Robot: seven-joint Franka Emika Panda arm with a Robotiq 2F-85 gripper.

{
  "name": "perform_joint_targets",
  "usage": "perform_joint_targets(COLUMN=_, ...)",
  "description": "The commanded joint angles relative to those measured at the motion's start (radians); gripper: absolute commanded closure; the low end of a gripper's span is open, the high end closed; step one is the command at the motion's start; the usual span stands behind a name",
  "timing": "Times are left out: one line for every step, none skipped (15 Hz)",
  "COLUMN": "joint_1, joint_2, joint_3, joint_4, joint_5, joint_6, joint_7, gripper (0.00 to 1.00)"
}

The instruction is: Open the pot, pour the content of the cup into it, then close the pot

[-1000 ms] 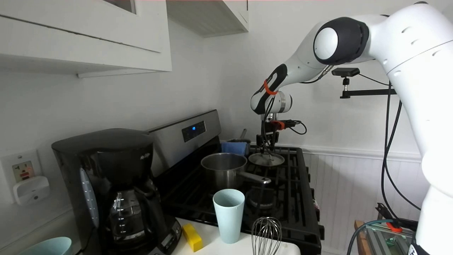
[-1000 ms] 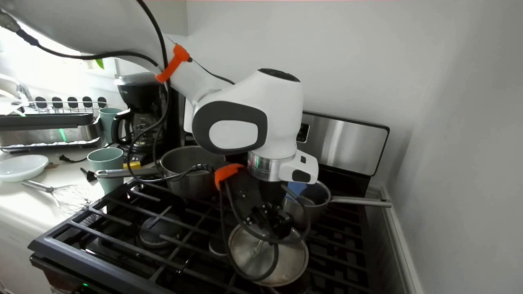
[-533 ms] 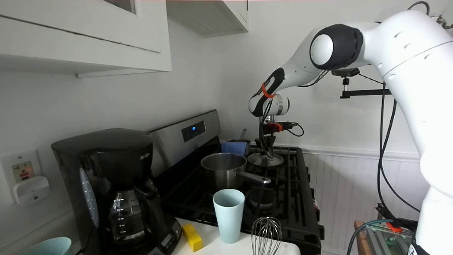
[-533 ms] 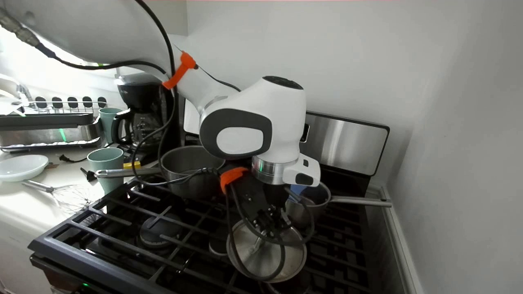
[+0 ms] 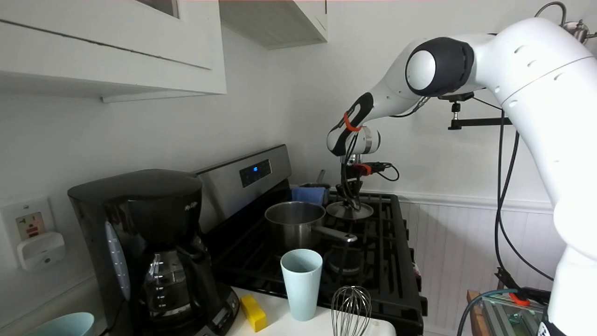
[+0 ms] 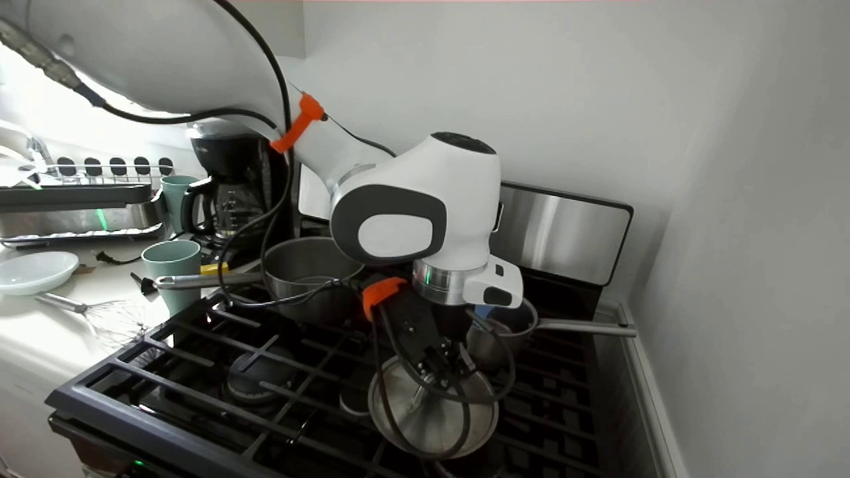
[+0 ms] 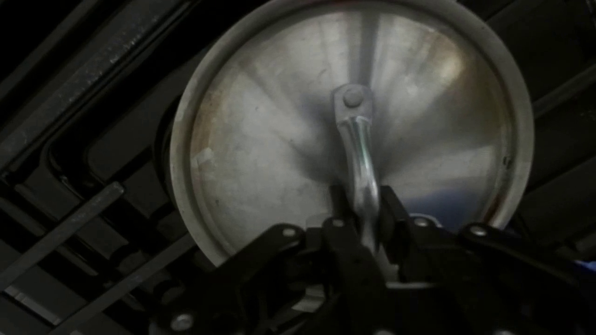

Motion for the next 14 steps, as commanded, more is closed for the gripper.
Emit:
perform_joint_targets(joint_1=-0.017, joint_2=0.017, joint_3=0.011, joint_4=0.042, joint_5=-0.007, joint_6=-0.023, joint_7=-0.011, gripper=1.00)
perform_joint_targets(joint_1=-0.017, joint_2=0.016, joint_3=0.011, joint_4=0.042, joint_5=-0.008, joint_6=-0.022, joint_7=-0.010, gripper=1.00)
perform_joint_targets(joint_1=-0.017, joint_2=0.017, joint_3=0.011, joint_4=0.043, joint_5=-0.007, joint_6=-0.023, joint_7=-0.011, gripper=0.98)
perform_joint_targets(joint_1=-0.014, joint_2=0.013, joint_3=0.008, joint_4=0.041, joint_5=-0.012, joint_6=-0.021, joint_7=-0.006, gripper=0.98)
perform_joint_targets(joint_1=-0.014, joint_2=0.012, joint_3=0.009, joint_4=0.041, joint_5=-0.012, joint_6=-0.024, joint_7=-0.009, gripper=0.98)
perform_joint_targets(joint_1=-0.014, joint_2=0.009, joint_3=0.010, joint_4=0.039, joint_5=-0.013, joint_6=-0.027, joint_7=-0.012, gripper=0.98)
perform_joint_targets(joint_1=-0.013, joint_2=0.004, joint_3=0.010, joint_4=0.037, joint_5=-0.015, joint_6=-0.033, joint_7=-0.014, gripper=0.98)
perform_joint_targets(joint_1=-0.011, joint_2=-0.010, joint_3=0.010, joint_4=0.034, joint_5=-0.019, joint_6=-0.056, joint_7=-0.017, gripper=0.98)
perform_joint_targets(joint_1=-0.004, joint_2=-0.021, joint_3=0.005, joint_4=0.032, joint_5=-0.029, joint_6=-0.071, joint_7=-0.012, gripper=0.98)
perform_joint_targets(joint_1=0.004, joint_2=-0.039, joint_3=0.000, joint_4=0.026, joint_5=-0.043, joint_6=-0.094, joint_7=-0.011, gripper=0.98)
perform_joint_targets(joint_1=0.010, joint_2=-0.056, joint_3=-0.002, joint_4=0.022, joint_5=-0.054, joint_6=-0.114, joint_7=-0.014, gripper=0.98)
perform_joint_targets(joint_1=0.017, joint_2=-0.072, joint_3=-0.004, joint_4=0.019, joint_5=-0.067, joint_6=-0.131, joint_7=-0.019, gripper=0.98)
perform_joint_targets(joint_1=0.028, joint_2=-0.095, joint_3=-0.007, joint_4=0.009, joint_5=-0.085, joint_6=-0.143, joint_7=-0.022, gripper=0.98)
perform_joint_targets(joint_1=0.039, joint_2=-0.117, joint_3=-0.010, joint_4=0.002, joint_5=-0.104, joint_6=-0.156, joint_7=-0.026, gripper=0.98)
